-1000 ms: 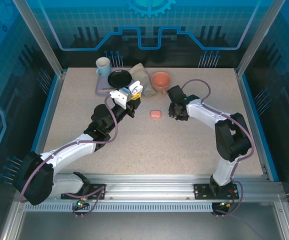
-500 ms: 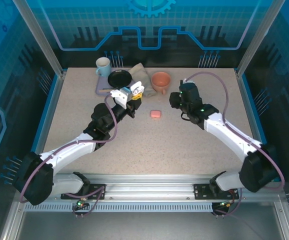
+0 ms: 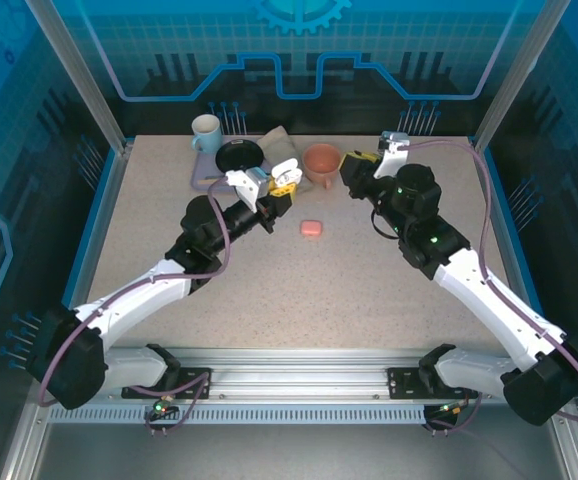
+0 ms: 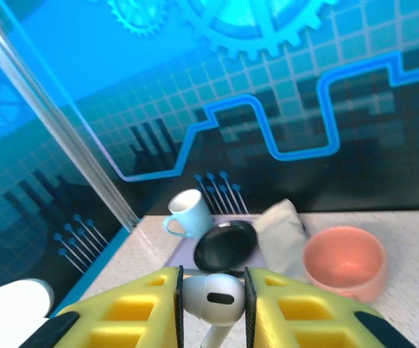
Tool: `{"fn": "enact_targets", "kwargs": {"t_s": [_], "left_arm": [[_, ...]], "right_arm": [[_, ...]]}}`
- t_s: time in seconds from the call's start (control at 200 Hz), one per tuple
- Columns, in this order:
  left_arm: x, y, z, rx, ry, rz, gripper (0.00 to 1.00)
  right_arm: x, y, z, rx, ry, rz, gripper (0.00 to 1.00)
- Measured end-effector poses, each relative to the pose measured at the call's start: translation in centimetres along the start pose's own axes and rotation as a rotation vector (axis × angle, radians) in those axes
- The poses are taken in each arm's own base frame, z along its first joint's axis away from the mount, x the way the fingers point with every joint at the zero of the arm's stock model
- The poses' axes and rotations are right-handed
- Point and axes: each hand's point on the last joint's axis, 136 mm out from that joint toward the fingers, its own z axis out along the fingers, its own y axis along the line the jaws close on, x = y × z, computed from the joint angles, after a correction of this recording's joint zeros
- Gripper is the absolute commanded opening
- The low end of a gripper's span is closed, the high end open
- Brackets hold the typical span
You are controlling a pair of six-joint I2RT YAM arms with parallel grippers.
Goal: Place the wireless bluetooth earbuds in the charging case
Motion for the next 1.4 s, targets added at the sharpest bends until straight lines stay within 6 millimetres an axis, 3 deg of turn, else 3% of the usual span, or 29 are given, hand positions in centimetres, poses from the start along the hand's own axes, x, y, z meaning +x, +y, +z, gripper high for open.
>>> {"fn": "enact_targets", "kwargs": {"t_s": [0.26,0.435,0.99,1.396], "left_arm": [[0.2,-0.2,1.6,0.037,0.019,-0.023,0.00],[0.0,-0.5,2.3,0.053,0.017,-0.030,0.00],[-0.9,-1.2,2.7,0.092,0.011,-0.028,0.00],[-2.2,-1.4,2.9,0.102,-0.012,-0.021,0.00]], "right_arm": [[-3.5,4.0,-0.2,-0.157,-0.070,-0.017,0.27],[-4.2,6.0,-0.1,-0.245,-0.066,-0.056,0.26],[-2.0,7.8,0.1,-0.345,0.012,-0.263,0.23],[-1.6,8.2,0.0,-0.354,0.018,-0.293,0.22]]}}
